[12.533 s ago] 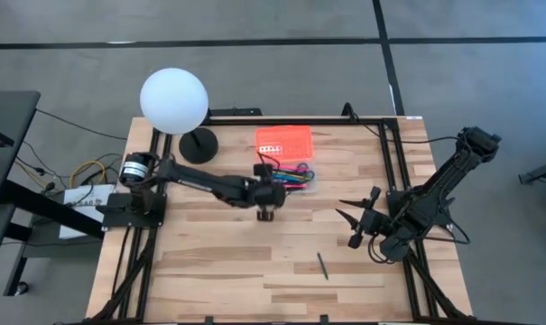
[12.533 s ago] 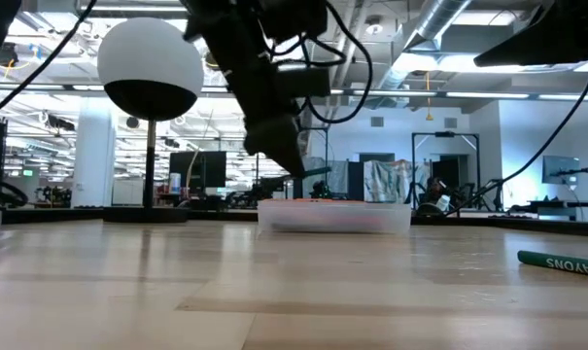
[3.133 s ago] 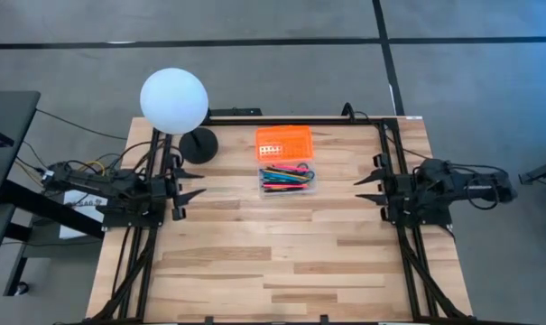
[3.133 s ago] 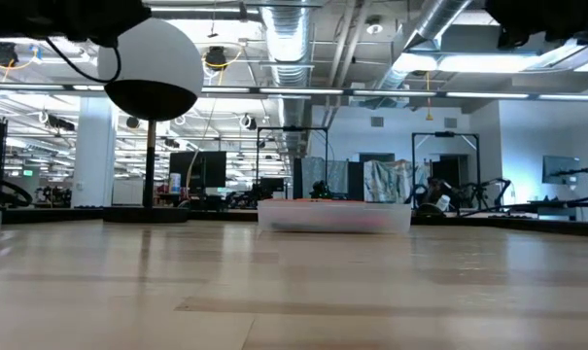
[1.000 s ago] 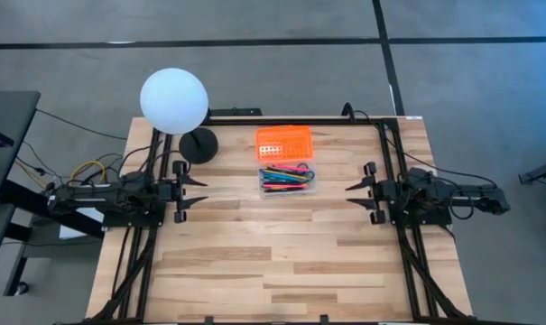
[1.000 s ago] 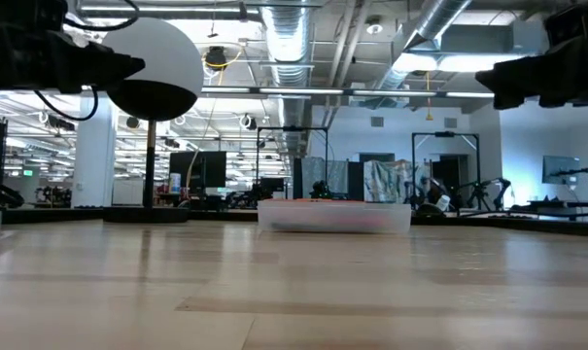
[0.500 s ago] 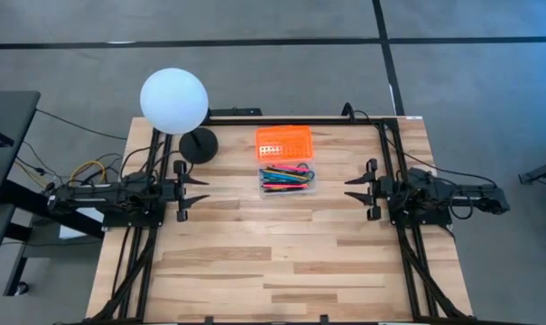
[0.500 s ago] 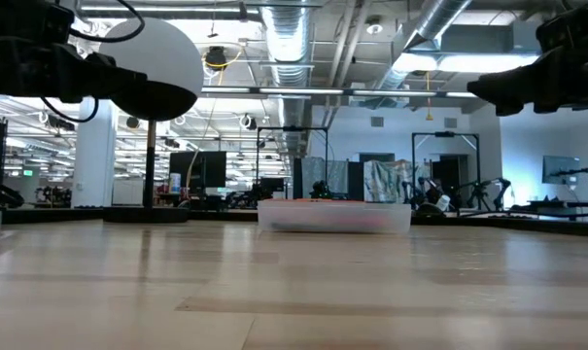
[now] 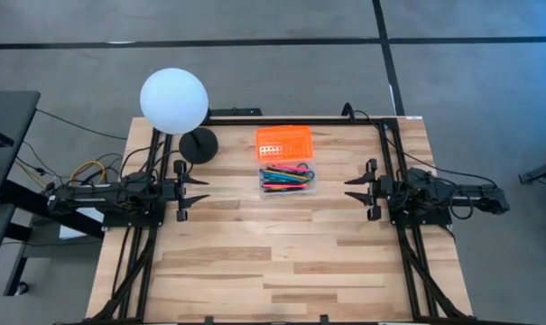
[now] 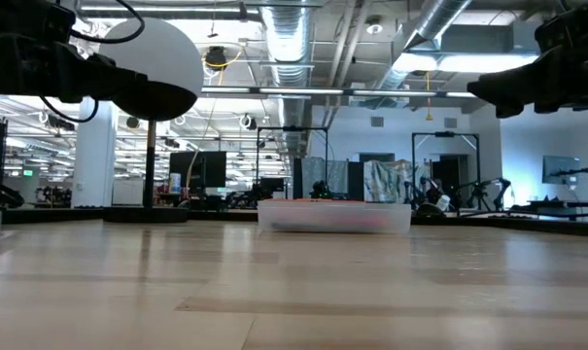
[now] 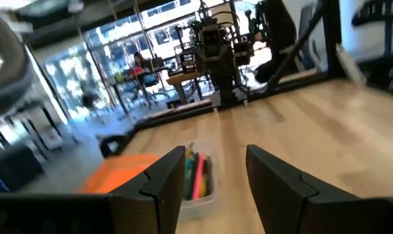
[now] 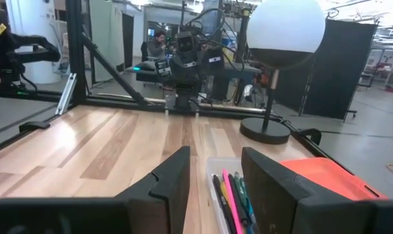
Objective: Pick & place school supplies into a supply box
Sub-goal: Return to Home Position
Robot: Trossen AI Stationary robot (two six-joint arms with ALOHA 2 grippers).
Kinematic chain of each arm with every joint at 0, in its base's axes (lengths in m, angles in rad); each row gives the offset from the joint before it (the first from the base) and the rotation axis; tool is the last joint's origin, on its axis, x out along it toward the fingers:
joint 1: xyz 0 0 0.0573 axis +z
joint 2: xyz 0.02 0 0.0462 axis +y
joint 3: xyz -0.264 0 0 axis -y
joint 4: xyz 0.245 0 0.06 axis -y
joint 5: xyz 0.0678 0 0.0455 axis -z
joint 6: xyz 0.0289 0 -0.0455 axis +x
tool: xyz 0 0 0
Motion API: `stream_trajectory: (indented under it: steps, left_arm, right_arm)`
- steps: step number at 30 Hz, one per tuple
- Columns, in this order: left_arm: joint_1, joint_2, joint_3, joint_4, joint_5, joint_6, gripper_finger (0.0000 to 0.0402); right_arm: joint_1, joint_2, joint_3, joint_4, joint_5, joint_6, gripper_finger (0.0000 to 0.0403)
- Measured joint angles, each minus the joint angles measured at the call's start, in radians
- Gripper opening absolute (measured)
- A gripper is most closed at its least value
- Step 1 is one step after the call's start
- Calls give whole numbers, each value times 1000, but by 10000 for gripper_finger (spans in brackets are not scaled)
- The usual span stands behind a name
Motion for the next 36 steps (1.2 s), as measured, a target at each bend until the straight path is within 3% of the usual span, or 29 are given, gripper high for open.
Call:
stream_trajectory:
  steps: [3, 36]
  left_arm:
    - [0, 0, 0, 3, -16, -99, 157]
    - [0, 0, 0, 47, 28, -123, 157]
  right_arm:
    - [0, 0, 0, 0, 0, 33, 134]
    - [0, 0, -1, 4, -16, 58, 134]
